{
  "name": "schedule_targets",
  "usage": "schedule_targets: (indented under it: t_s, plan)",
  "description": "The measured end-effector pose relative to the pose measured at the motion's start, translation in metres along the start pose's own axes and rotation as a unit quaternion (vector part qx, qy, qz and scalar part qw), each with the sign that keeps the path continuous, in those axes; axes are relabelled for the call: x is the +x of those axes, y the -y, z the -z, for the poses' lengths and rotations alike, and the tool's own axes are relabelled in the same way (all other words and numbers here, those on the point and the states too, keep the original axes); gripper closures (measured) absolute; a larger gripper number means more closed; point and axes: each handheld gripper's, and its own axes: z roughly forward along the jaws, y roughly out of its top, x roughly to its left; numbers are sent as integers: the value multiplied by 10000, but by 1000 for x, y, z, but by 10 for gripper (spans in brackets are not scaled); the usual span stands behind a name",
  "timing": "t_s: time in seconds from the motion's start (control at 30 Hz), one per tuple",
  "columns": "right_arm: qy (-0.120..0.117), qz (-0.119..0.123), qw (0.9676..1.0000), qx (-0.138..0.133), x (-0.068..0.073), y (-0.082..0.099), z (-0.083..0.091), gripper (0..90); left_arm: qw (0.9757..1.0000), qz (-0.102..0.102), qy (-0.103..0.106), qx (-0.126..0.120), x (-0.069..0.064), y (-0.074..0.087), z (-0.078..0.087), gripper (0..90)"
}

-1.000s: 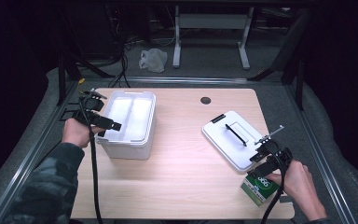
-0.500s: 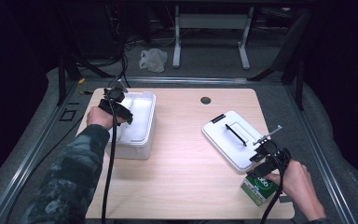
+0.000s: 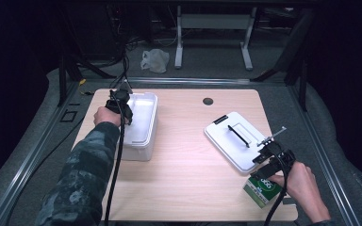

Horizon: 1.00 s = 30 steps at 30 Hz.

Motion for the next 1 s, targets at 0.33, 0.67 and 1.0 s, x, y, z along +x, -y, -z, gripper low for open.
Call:
schedule_targets:
  t_s: [0.33, 0.67, 1.0]
  plan:
    - [9, -10, 10000, -48, 0, 1, 1, 21, 9992, -9, -360, 195, -10, -5, -5, 847]
    - [-19, -1, 10000, -86, -2, 3, 3, 24, 9984, -260, -460, 200, -12, -1, -4, 888]
    - [-33, -16, 9998, -173, -3, 3, 6, 24, 9958, -817, -312, 258, -12, 5, -2, 893]
